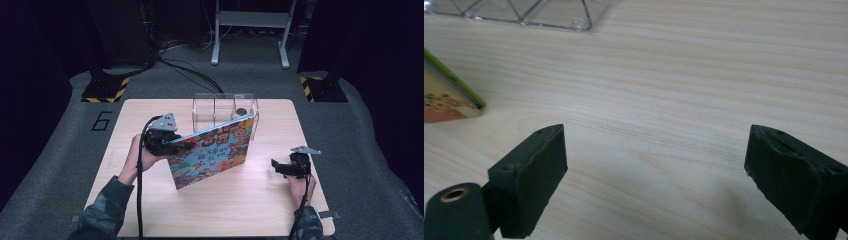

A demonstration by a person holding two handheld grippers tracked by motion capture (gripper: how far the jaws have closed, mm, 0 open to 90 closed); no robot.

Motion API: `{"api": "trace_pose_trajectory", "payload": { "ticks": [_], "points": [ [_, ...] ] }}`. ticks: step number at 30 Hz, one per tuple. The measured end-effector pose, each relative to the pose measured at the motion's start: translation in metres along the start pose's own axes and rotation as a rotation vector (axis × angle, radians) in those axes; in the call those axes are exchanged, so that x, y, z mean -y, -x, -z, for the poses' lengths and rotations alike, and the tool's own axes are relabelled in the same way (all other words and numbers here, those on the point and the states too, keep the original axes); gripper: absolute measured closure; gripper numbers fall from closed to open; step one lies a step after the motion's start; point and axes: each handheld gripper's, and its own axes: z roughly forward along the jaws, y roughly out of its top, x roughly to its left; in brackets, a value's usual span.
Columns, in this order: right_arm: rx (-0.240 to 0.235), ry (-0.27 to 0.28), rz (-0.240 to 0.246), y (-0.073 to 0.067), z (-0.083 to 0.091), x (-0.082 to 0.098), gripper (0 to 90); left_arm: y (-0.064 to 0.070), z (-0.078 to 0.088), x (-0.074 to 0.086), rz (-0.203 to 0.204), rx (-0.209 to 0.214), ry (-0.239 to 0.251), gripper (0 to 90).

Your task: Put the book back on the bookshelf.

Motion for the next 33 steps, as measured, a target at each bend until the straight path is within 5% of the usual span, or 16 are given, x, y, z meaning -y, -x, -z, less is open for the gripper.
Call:
{"api": "trace_pose_trajectory", "payload": {
  "ticks": [21,33],
  "points": [
    [0.003,-0.034,-0.002,0.004,-0.008,0.003,12.3,-0.009,-0.001,-0.035,0.007,0.011,-0.042,81.3],
    [0.002,-0.033,-0.002,0.004,-0.008,0.003,12.8,-0.015,0.003,-0.049,0.016,-0.022,-0.046,81.3]
  ]
}}
